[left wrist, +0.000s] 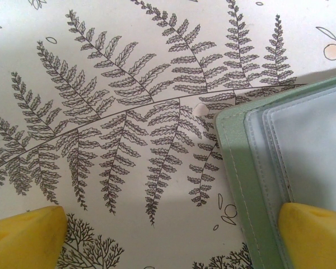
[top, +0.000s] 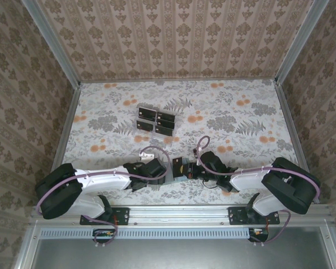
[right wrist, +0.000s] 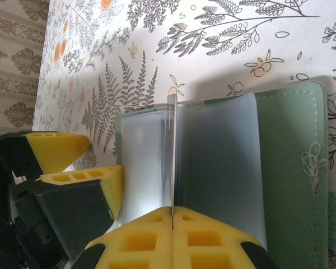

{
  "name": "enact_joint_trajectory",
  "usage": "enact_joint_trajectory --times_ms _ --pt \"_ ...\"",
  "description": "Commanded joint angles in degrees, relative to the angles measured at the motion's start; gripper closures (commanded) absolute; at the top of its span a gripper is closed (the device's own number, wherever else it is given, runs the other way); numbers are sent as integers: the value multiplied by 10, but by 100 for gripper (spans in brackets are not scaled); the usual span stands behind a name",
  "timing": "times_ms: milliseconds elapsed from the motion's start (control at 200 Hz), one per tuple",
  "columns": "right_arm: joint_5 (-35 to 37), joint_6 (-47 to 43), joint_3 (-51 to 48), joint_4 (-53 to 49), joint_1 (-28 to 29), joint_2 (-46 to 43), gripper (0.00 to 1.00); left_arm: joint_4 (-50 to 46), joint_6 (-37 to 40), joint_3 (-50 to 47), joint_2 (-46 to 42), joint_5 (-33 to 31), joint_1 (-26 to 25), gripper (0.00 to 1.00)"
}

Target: Put the credit cards into the card holder

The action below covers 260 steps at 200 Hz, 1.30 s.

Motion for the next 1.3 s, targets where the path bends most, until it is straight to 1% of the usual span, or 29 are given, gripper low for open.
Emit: enact_joint_trajectory --times_ms 0,340,915,1295 --pt "7 -4 -13 -6 4 -5 100 -35 -10 -18 4 -1 -4 0" --pt "11 -9 -16 -10 4 -3 100 -36 -10 -17 4 -2 -5 0" --pt "-13 -11 -29 19 4 16 100 -37 -10 -16 5 -1 -6 0" --pt "-1 -22 -36 3 -4 2 100 -39 -10 -15 6 -2 -7 0"
